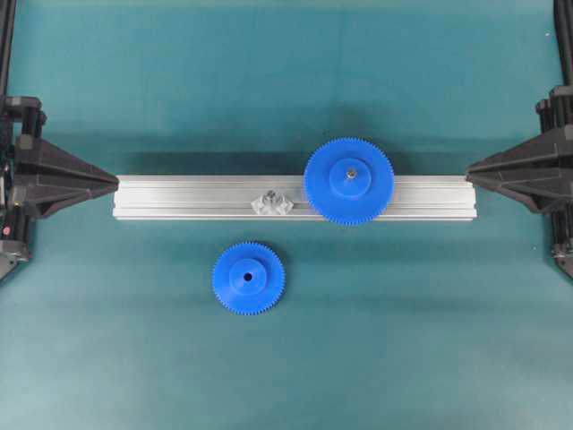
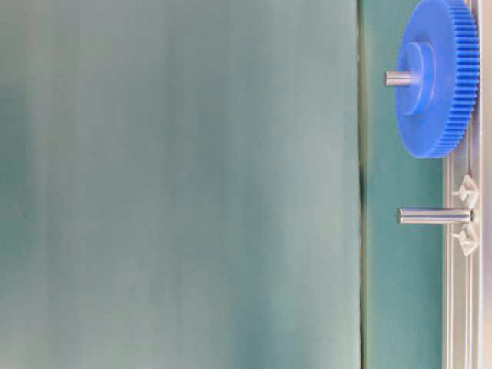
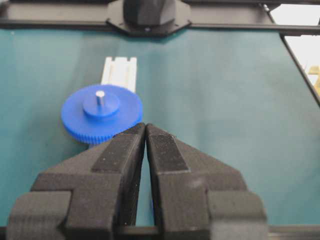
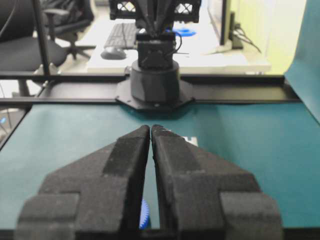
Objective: Find the location of the shaft and insert the small gear.
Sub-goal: 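Move the left gripper over the small blue gear lying on the table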
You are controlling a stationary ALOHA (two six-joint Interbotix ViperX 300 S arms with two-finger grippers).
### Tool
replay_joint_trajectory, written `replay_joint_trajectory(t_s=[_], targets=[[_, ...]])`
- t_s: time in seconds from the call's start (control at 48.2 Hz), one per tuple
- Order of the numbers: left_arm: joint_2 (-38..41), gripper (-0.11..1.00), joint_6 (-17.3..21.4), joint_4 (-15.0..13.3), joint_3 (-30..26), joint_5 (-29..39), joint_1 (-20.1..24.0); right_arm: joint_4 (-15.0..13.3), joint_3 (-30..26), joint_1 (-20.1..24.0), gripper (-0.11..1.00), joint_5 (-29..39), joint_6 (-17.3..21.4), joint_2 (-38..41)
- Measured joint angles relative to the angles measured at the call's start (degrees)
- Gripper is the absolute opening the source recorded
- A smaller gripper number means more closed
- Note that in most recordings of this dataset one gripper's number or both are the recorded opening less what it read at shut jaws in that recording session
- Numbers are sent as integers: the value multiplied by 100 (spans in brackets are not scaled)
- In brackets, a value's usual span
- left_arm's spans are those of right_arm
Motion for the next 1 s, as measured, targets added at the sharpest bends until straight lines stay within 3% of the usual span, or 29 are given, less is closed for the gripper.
replay_joint_trajectory(t_s=[0.062, 0.124, 0.207, 0.353, 0.622, 0.913, 0.996], targets=[[62, 6, -185, 9, -9, -9, -79, 26, 0, 0, 17, 44, 0, 0], [229, -1, -325, 35, -9, 0, -246, 88, 0, 0, 10, 167, 18, -26], [448, -1, -501, 44, -105, 18, -360, 132, 0, 9, 4, 457, 132, -97], [888, -1, -510, 53, -396, 308, -422, 149, -9, 9, 2, 1046, 299, -202], [2180, -1, -510, 53, -1222, 1485, -519, 149, -185, 9, 2, 2338, 360, -158], [3366, -1, -501, 53, -1731, 1564, -729, 149, -185, 9, 2, 2962, 396, 18], [3709, 4, -483, 53, -1898, 1564, -791, 149, -185, -9, 2, 3023, 457, 44]])
